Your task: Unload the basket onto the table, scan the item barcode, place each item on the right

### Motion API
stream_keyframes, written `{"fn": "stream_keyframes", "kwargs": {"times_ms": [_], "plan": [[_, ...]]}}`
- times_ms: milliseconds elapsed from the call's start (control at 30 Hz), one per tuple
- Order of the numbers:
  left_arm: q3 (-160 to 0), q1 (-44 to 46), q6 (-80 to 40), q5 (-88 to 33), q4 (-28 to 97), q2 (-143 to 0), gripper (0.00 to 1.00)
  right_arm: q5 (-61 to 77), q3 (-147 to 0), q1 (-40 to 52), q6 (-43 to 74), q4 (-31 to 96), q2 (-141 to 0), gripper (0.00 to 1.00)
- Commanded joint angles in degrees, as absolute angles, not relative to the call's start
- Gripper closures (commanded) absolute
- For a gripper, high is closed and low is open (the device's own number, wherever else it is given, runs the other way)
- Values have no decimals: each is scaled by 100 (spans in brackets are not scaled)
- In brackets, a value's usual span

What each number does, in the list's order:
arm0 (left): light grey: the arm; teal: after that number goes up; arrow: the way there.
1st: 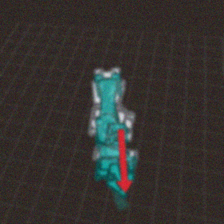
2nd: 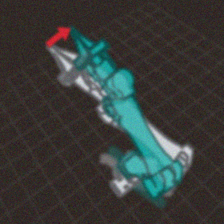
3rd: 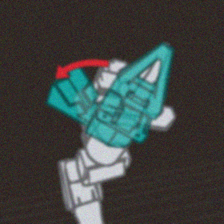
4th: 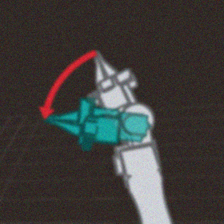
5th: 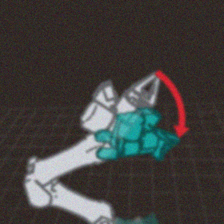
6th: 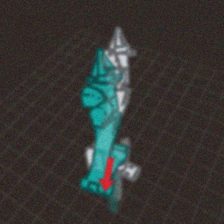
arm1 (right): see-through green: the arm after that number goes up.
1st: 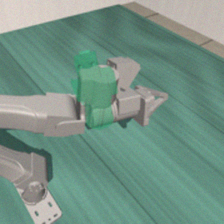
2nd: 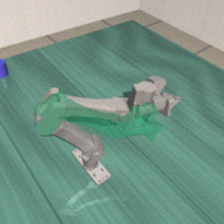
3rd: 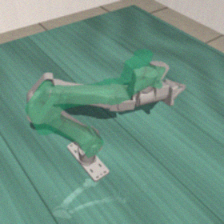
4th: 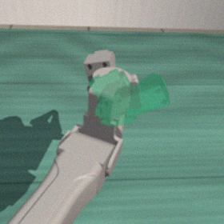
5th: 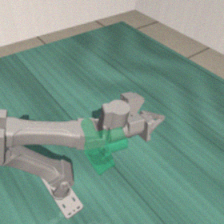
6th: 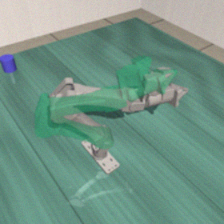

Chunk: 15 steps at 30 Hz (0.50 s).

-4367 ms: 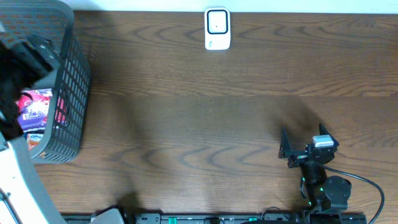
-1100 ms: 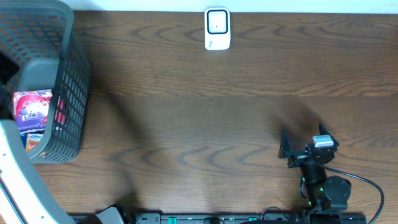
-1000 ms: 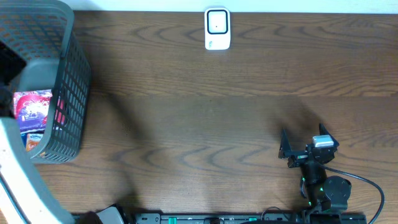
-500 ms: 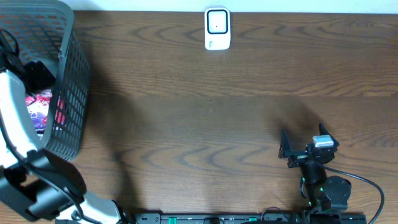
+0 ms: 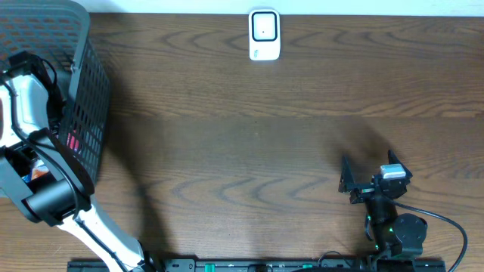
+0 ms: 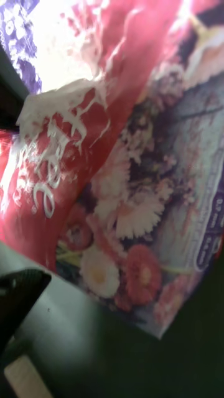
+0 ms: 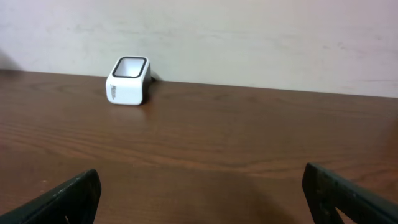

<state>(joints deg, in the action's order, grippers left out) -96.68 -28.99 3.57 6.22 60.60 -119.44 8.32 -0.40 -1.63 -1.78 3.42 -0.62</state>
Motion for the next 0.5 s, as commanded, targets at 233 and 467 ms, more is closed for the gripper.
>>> {"fn": "stream_keyframes", "kwargs": {"times_ms": [233, 467], "plan": [[-9533, -2884, 491, 733, 6055, -12320, 48, 867, -32, -141, -222, 364, -30, 1], [-9334, -2884, 436, 731, 6014, -12407, 92, 867, -32, -141, -222, 364, -30, 1]]}}
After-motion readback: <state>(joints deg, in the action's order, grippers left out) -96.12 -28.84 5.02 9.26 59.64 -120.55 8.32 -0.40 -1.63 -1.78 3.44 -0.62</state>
